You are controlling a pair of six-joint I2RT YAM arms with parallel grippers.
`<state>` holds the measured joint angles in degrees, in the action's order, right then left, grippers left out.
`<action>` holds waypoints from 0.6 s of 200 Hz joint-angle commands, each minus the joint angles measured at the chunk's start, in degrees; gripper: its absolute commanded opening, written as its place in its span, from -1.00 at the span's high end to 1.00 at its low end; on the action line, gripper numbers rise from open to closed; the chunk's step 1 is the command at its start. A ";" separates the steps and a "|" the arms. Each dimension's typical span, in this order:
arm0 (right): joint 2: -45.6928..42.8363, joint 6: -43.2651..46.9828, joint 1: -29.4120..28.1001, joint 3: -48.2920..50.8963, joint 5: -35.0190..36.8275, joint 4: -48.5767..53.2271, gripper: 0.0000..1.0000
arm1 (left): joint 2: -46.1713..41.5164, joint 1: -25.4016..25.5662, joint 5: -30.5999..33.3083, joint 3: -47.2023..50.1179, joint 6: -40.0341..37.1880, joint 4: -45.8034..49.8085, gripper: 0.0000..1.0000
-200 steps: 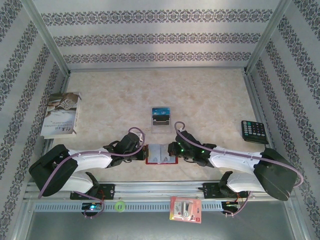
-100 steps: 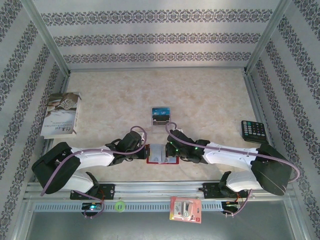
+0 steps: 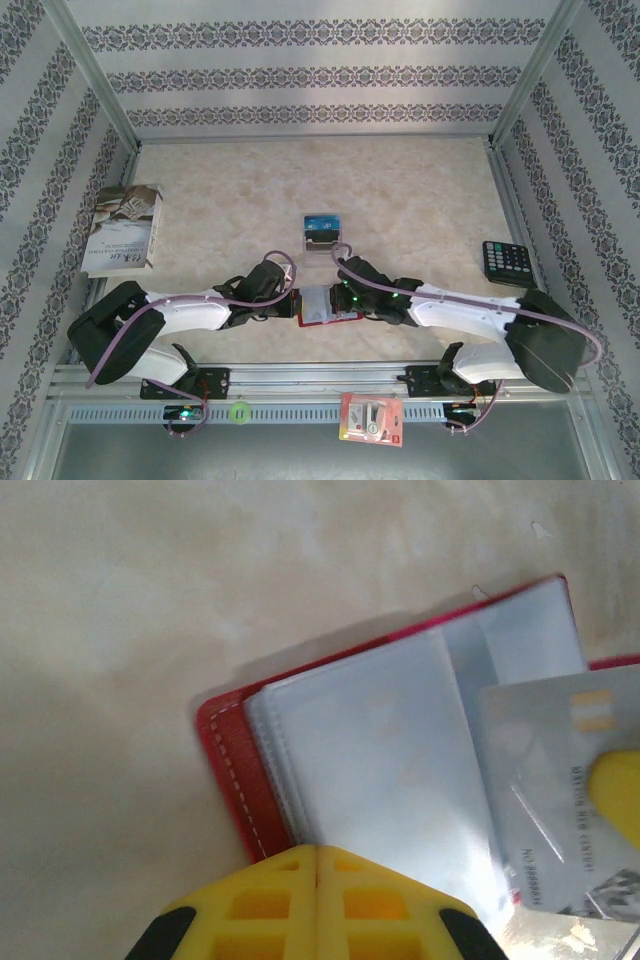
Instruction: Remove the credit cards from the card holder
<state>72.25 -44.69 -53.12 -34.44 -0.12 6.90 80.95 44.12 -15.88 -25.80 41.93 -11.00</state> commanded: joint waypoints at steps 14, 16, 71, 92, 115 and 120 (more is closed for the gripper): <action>-7.93 18.99 1.97 -1.38 -6.62 3.02 1.00 | -1.31 -0.96 -0.79 -1.92 -2.85 4.59 0.76; -8.14 19.78 2.17 -1.59 -7.26 3.16 1.00 | -1.47 -1.01 -0.79 -2.07 -3.03 4.76 0.75; -8.66 36.01 6.56 -9.57 -7.01 9.75 1.00 | -11.29 -3.28 -1.96 -3.65 -4.22 11.47 0.08; -4.58 42.93 9.03 -14.82 -6.95 11.78 1.00 | -17.30 -4.07 -1.19 -3.51 -4.53 15.12 -0.22; 1.45 51.94 10.12 -21.92 -6.48 17.17 1.00 | -23.71 -5.30 -0.82 -3.38 -5.06 19.37 -0.51; 2.81 53.47 10.56 -23.13 -7.14 17.94 1.00 | -25.02 -5.62 -0.94 -3.30 -5.10 20.29 -0.57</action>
<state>70.32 -3.73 -43.77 -52.03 -7.57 18.70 60.88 40.16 -17.28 -28.12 37.80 2.09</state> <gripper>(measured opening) 0.049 0.732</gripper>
